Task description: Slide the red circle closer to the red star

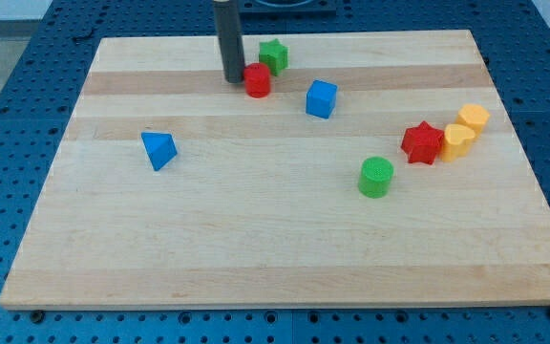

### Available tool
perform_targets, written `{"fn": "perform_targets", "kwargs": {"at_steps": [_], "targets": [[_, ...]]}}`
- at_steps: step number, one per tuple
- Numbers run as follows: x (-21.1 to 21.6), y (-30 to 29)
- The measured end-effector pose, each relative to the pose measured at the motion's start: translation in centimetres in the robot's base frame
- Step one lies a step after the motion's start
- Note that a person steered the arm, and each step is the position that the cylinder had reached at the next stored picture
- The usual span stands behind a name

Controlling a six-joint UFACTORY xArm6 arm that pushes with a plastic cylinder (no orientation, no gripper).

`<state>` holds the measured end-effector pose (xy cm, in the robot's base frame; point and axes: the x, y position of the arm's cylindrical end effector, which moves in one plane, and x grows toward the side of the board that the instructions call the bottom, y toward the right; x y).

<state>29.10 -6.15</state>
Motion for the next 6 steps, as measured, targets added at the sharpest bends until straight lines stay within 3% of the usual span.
{"fn": "perform_targets", "kwargs": {"at_steps": [2,4,6], "targets": [[0.1,7.5],[1.3,0.3],[3.3,5.4]]}}
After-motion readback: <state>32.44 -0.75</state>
